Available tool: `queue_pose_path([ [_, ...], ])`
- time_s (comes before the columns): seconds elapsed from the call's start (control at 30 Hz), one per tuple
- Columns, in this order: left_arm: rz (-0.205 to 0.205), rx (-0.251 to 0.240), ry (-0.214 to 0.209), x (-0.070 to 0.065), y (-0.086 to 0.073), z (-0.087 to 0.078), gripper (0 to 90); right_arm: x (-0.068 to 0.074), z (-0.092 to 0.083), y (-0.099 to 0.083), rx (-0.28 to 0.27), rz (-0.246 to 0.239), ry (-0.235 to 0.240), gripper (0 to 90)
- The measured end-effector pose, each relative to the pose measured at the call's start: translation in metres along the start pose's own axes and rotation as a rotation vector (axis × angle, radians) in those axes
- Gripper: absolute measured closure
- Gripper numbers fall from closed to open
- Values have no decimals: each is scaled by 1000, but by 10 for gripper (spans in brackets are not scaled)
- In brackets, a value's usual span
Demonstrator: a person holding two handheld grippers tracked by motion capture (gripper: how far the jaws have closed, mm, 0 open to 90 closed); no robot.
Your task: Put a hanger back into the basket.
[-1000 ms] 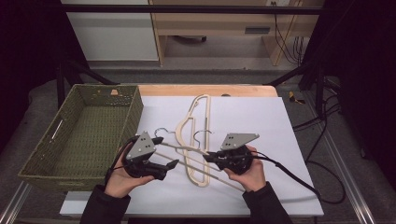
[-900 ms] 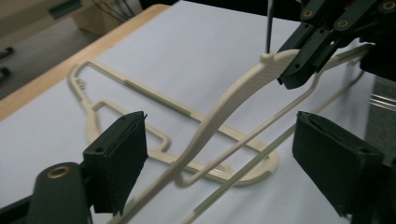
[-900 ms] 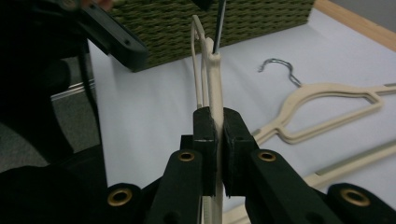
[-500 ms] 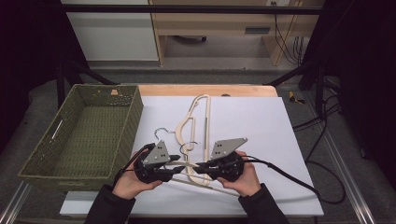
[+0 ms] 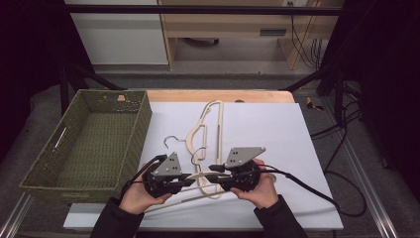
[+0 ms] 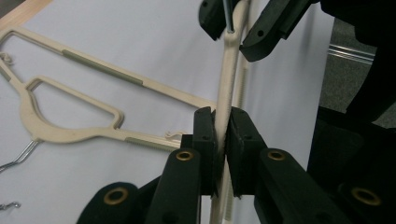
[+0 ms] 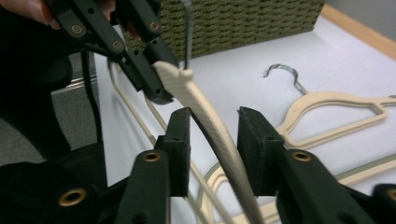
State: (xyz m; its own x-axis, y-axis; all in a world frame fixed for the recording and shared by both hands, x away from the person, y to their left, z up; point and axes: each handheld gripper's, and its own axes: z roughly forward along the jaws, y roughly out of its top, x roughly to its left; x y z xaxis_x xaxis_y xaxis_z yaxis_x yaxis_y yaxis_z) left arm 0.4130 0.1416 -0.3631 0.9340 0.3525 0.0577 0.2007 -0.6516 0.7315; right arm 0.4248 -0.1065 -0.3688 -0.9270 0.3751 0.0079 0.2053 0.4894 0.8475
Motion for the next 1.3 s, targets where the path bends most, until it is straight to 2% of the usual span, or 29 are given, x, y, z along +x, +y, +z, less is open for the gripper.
queue_pose_path([
  [0.1, -26, -26, -21, -2, 1, -1, 852, 0, -2, 1, -26, -5, -22, 588],
  [0.13, -17, -22, -24, -1, 2, -2, 853, 0, -3, 1, -30, -9, -26, 587],
  [0.2, -40, -49, -27, -3, 3, -4, 855, 0, -6, 2, -41, -9, -25, 584],
  [0.23, -32, -44, -23, -3, 3, -6, 857, 1, -9, 3, -64, -5, -34, 592],
  [0.33, -47, -54, 4, -4, 4, -9, 857, 1, -14, 4, -74, 0, -53, 587],
  [0.4, -69, -62, 32, -3, 4, -12, 858, -3, -22, 4, -99, 24, -78, 502],
  [0.47, -93, -71, 63, -1, 2, -16, 858, -5, -25, 3, -105, 36, -86, 472],
  [0.6, -131, -90, 108, 5, -1, -26, 857, -14, -38, -2, -126, 83, -155, 330],
  [0.8, -141, -141, 160, 7, -1, -46, 858, -30, -53, -14, -156, 171, -261, 192],
  [0.87, -145, -154, 176, 7, -1, -54, 858, -33, -56, -17, -164, 186, -283, 156],
  [0.93, -151, -168, 197, 8, -1, -61, 858, -36, -61, -22, -176, 209, -301, 130],
  [1.13, -169, -205, 236, 12, 3, -85, 857, -41, -71, -27, -194, 232, -323, 109],
  [1.3, -157, -203, 262, 22, 9, -109, 858, -45, -84, -36, -228, 261, -349, 105],
])
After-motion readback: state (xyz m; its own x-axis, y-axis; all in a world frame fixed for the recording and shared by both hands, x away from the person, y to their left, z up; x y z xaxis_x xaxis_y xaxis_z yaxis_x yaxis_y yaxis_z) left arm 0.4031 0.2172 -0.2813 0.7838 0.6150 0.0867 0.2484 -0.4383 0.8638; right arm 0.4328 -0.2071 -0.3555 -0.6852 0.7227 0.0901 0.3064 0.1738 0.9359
